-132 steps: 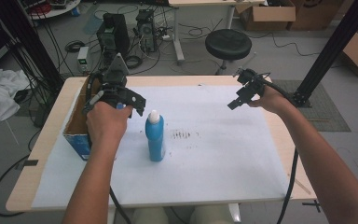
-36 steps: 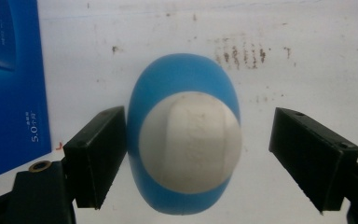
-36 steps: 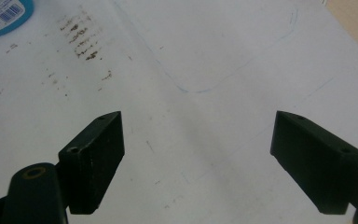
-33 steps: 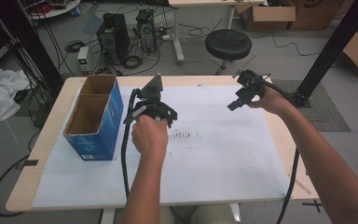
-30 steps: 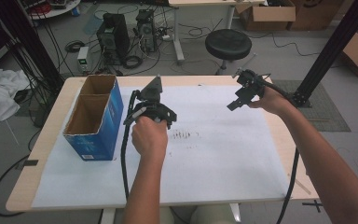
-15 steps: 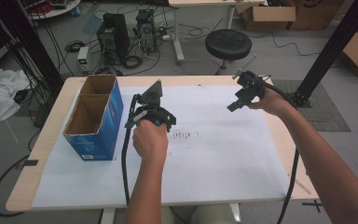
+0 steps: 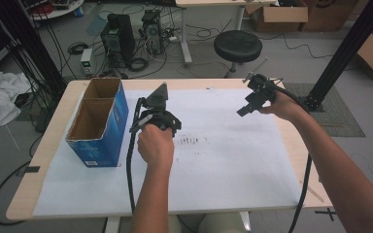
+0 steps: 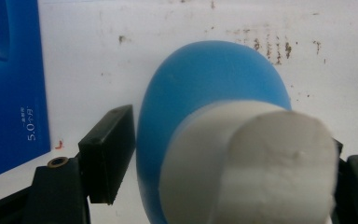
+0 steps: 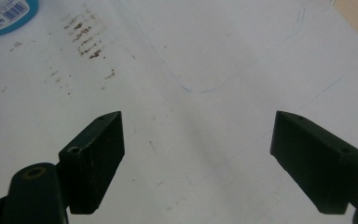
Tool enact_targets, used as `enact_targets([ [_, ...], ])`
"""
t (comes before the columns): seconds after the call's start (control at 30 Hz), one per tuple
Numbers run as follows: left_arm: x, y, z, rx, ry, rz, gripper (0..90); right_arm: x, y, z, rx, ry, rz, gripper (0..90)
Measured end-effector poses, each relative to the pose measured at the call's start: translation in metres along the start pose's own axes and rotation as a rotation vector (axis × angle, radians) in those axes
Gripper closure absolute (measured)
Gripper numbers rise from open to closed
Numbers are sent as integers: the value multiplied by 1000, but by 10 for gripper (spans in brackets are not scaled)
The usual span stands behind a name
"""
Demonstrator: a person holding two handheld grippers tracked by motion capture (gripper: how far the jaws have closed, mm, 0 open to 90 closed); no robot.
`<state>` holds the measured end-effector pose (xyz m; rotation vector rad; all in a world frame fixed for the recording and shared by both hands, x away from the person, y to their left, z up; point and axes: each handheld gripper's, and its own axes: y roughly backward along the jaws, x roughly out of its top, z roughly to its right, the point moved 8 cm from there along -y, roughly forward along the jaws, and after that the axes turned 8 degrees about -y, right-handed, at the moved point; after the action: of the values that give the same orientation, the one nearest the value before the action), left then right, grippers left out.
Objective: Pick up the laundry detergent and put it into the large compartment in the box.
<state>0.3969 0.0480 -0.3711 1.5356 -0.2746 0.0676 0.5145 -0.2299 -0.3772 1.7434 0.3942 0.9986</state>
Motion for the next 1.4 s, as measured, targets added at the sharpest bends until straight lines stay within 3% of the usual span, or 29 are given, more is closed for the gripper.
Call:
enact_targets([
  [0.9,0,0,1,-9,-3,-1,371,-3,2,-1,16,-10,13,177],
  [1.4,0,1,1,-20,-14,-4,377,-4,3,-3,26,0,13,181],
])
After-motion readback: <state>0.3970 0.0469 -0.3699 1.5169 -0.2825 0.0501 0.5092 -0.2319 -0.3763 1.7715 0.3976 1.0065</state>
